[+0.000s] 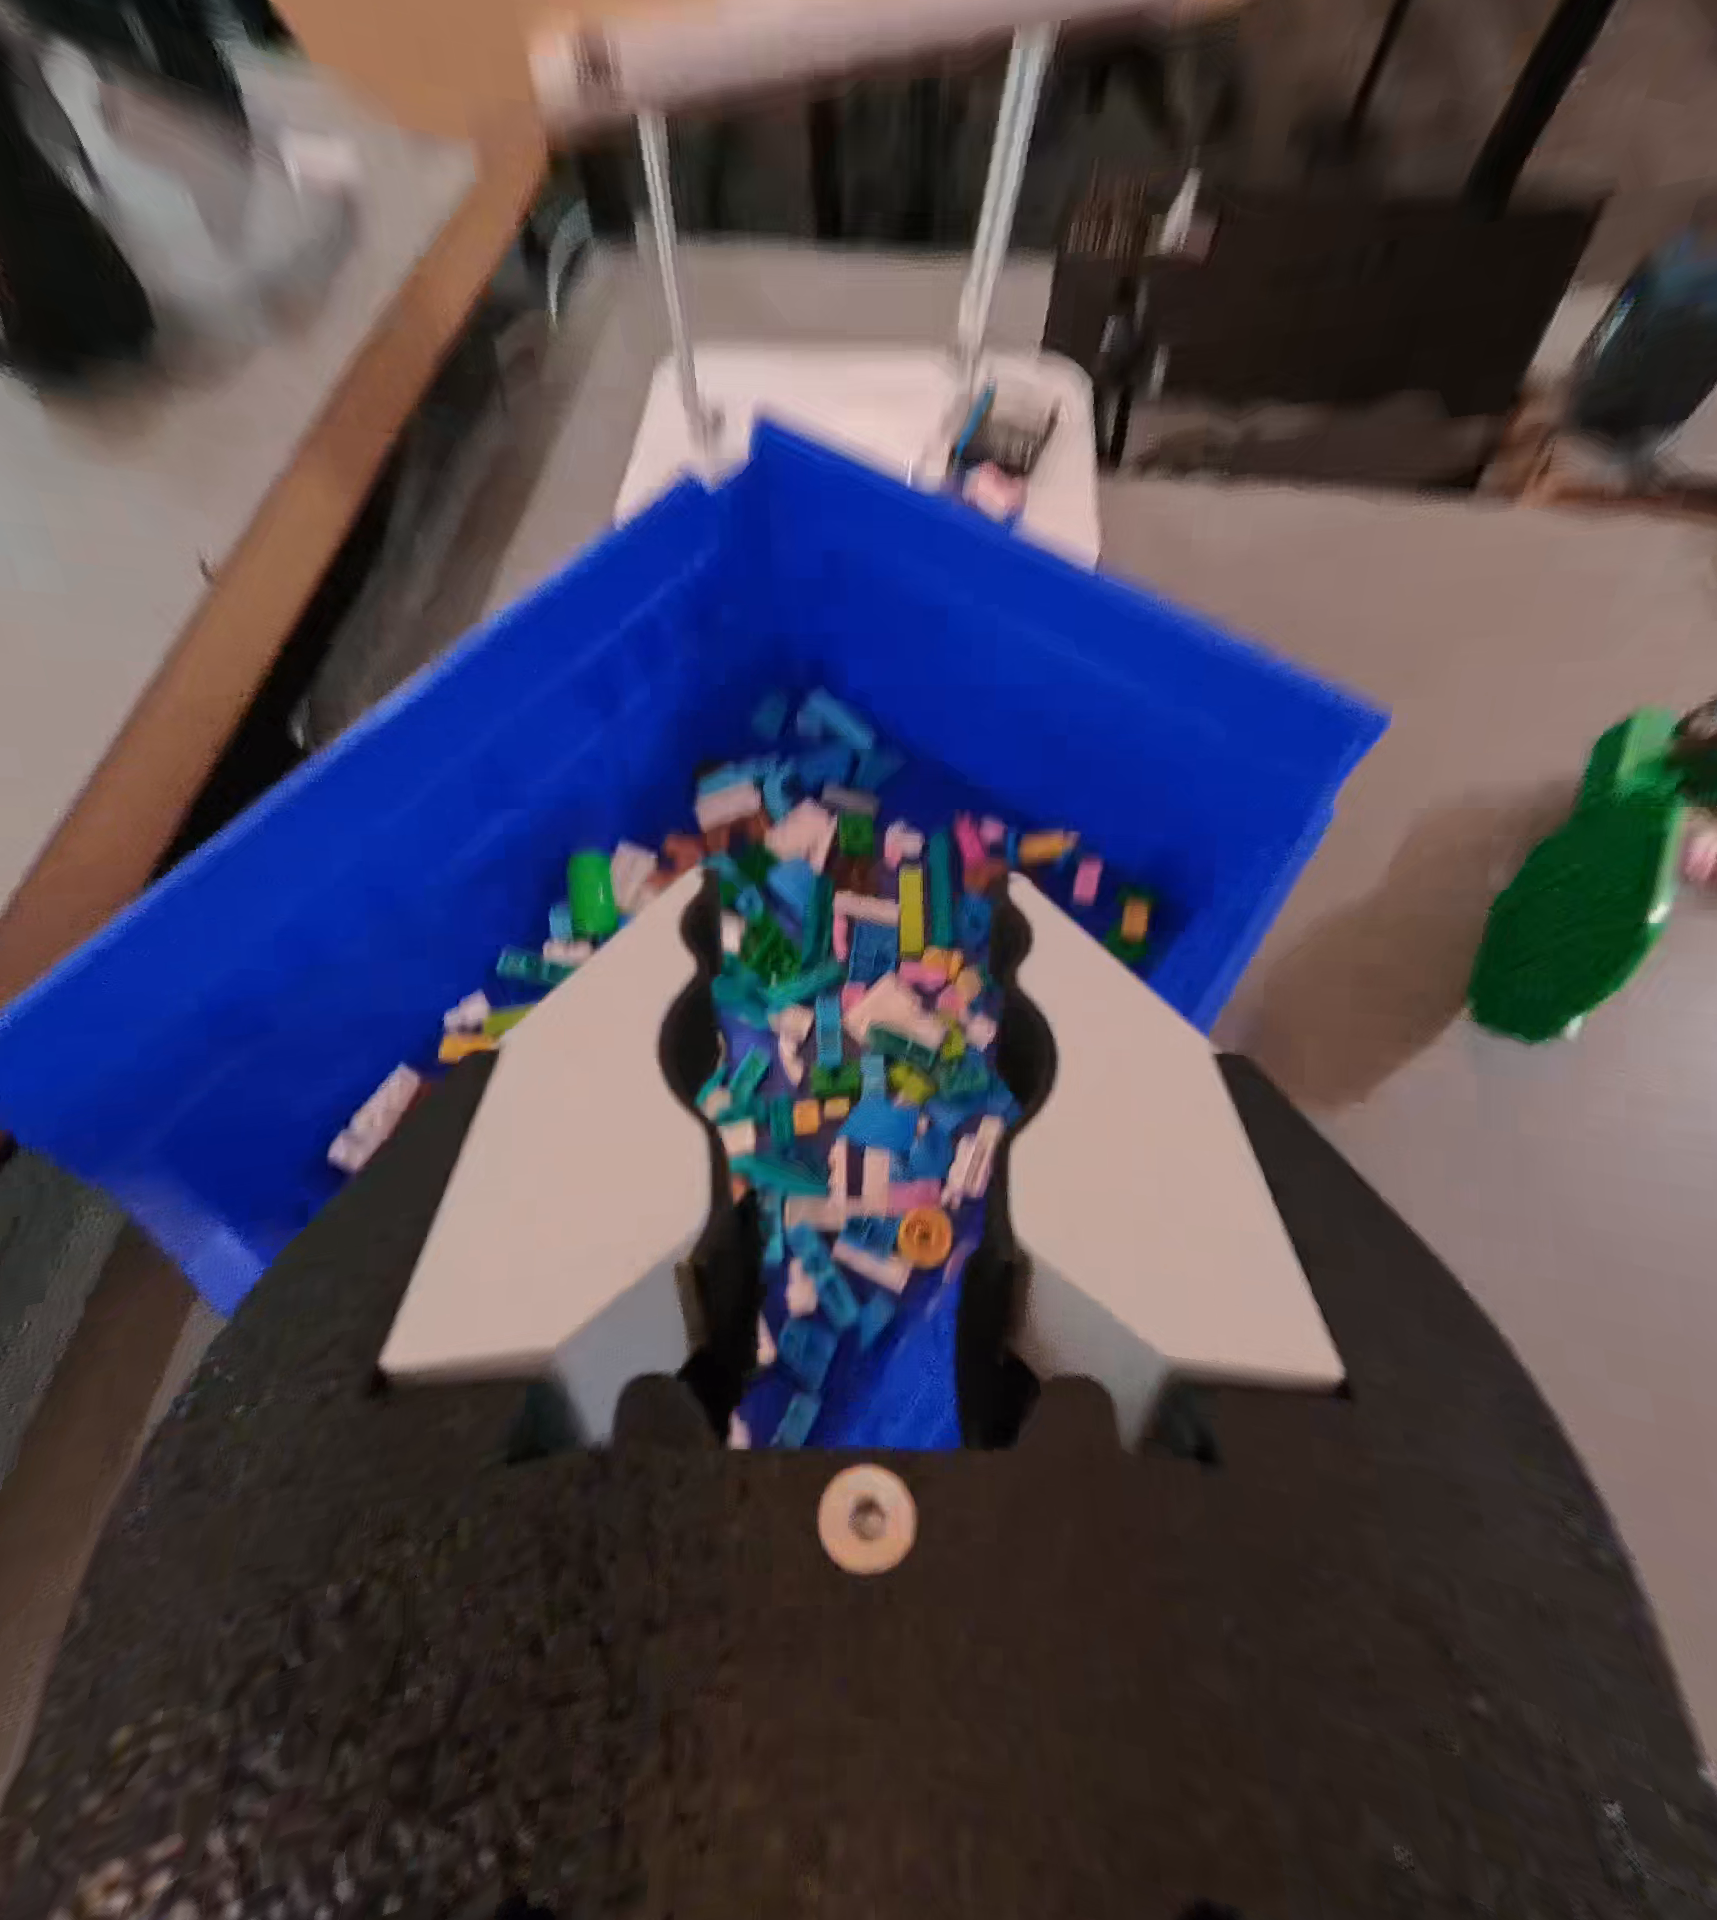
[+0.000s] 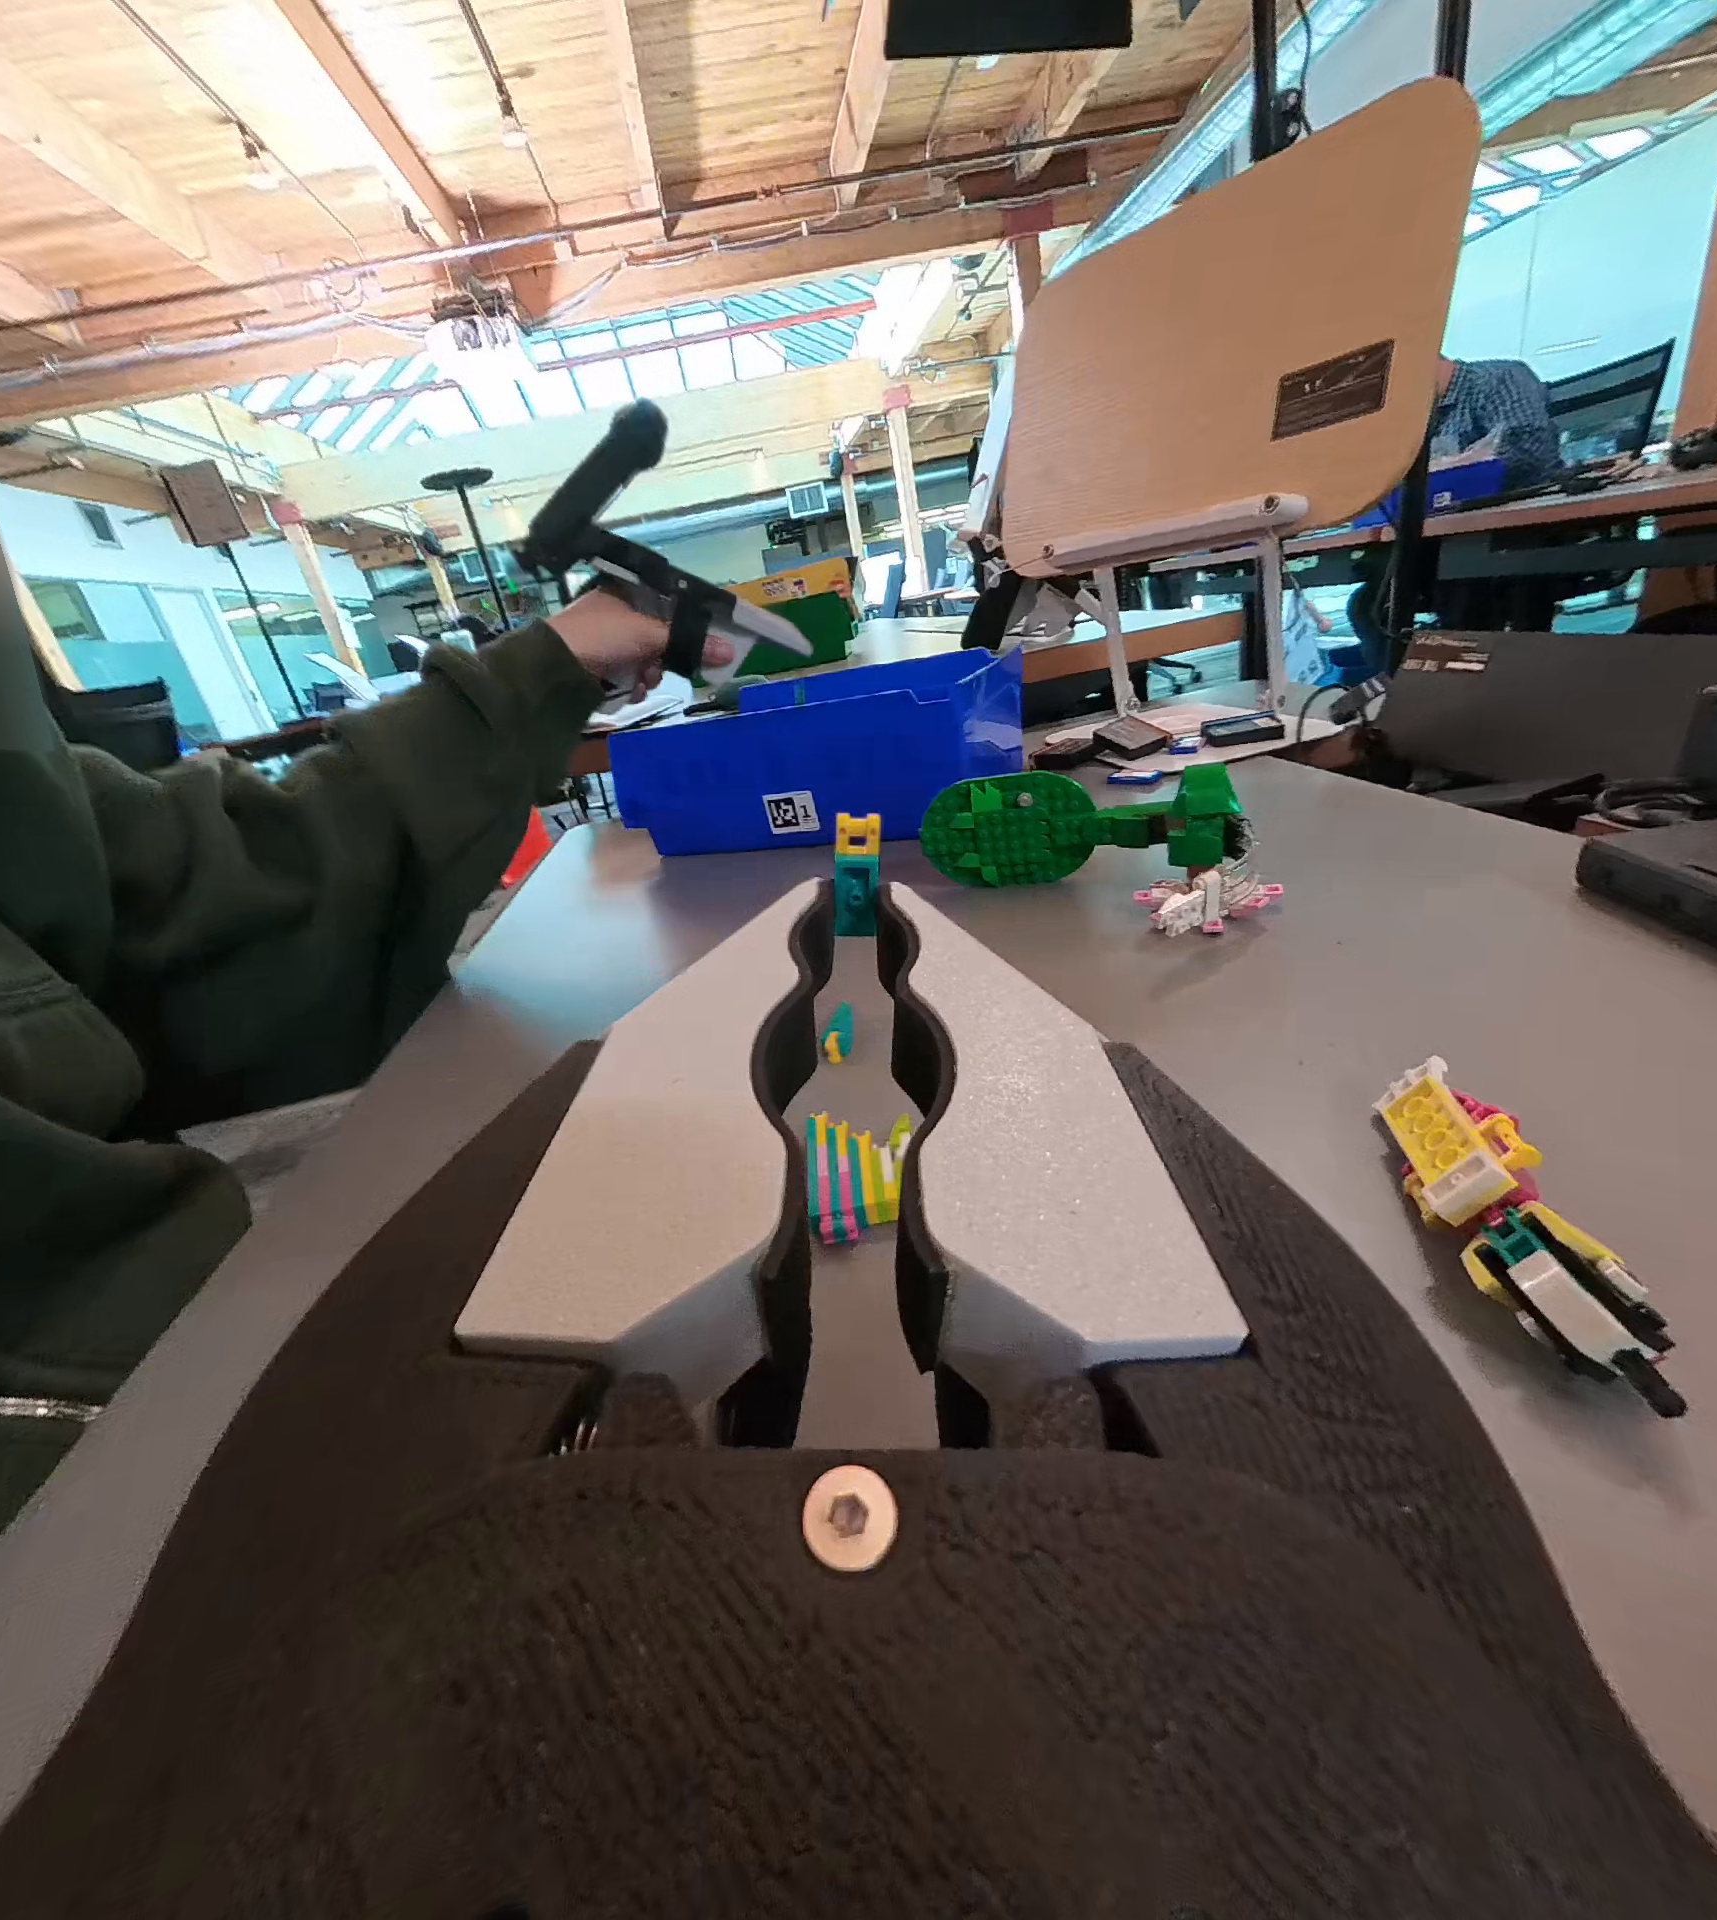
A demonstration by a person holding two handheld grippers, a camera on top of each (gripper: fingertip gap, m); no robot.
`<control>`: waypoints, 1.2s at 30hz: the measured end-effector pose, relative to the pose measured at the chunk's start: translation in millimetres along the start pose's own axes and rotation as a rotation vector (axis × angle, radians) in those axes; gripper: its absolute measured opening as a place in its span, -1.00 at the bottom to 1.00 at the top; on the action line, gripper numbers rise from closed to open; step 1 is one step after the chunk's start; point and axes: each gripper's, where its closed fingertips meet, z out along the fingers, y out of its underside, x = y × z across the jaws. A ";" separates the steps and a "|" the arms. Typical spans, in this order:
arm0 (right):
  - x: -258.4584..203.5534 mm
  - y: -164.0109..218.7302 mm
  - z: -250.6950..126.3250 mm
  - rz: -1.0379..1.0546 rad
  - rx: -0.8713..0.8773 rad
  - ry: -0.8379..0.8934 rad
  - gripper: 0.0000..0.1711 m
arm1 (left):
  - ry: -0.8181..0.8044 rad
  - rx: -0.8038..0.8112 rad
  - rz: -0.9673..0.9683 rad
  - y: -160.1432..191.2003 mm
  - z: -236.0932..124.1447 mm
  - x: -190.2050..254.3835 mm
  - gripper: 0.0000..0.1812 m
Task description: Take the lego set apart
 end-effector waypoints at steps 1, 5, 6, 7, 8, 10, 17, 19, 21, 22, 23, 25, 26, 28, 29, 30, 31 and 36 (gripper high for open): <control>-0.6 0.4 0.3 -0.019 -0.005 0.007 -0.94 | -0.013 -0.079 0.010 10.5 2.7 -3.1 -0.38; -5.8 3.5 2.9 -0.105 -0.033 0.027 -0.94 | -0.134 -0.219 0.075 23.3 2.4 -12.4 0.16; -6.9 4.2 3.6 -0.128 -0.038 0.034 -0.94 | -0.142 -0.228 0.088 22.3 1.3 -9.7 0.27; -7.3 4.5 4.1 -0.159 -0.042 0.046 -0.94 | -0.135 -0.192 0.096 15.0 -0.9 -1.9 0.30; -7.2 4.4 4.4 -0.208 -0.045 0.068 -0.94 | -0.094 -0.124 0.103 3.9 -5.2 15.8 0.29; -5.8 2.5 4.6 -0.368 -0.059 0.143 -0.94 | 0.151 0.053 0.113 -18.6 -20.7 91.8 0.20; -21.0 10.9 14.6 -0.939 -0.210 0.302 -0.94 | 1.069 0.122 0.333 63.7 -100.9 388.1 -0.56; -24.3 16.7 17.1 -1.062 -0.255 0.310 -0.94 | 1.176 0.154 0.337 80.3 -111.4 426.2 -0.63; -27.1 20.9 18.8 -1.122 -0.279 0.305 -0.94 | 1.241 0.185 0.293 84.4 -116.0 445.7 -0.68; -28.7 21.9 19.5 -1.135 -0.283 0.300 -0.94 | 1.257 0.177 0.279 86.4 -115.4 450.6 -0.70; -30.2 22.2 20.1 -1.145 -0.284 0.295 -0.94 | 1.259 0.153 0.283 89.8 -112.4 453.3 -0.73; -32.9 22.8 21.1 -1.163 -0.289 0.288 -0.94 | 1.230 0.127 0.306 94.5 -103.9 454.0 -0.75; -34.0 24.1 21.7 -1.174 -0.296 0.284 -0.94 | 1.229 0.130 0.310 94.8 -103.2 454.1 -0.77; -36.1 27.4 22.9 -1.203 -0.310 0.275 -0.94 | 1.237 0.146 0.302 93.1 -104.7 453.8 -0.87; -37.4 28.3 23.6 -1.218 -0.313 0.272 -0.94 | 1.230 0.155 0.304 92.3 -104.0 452.6 -0.92; -37.9 28.7 24.0 -1.229 -0.318 0.274 -0.94 | 1.223 0.162 0.309 92.2 -103.3 451.6 -0.96; -37.7 29.7 24.2 -1.232 -0.329 0.275 -0.94 | 1.212 0.153 0.313 93.4 -101.7 450.8 -0.97; -41.5 27.2 25.6 -1.226 -0.310 0.276 -0.94 | 1.232 0.139 0.315 93.2 -106.1 447.7 -0.96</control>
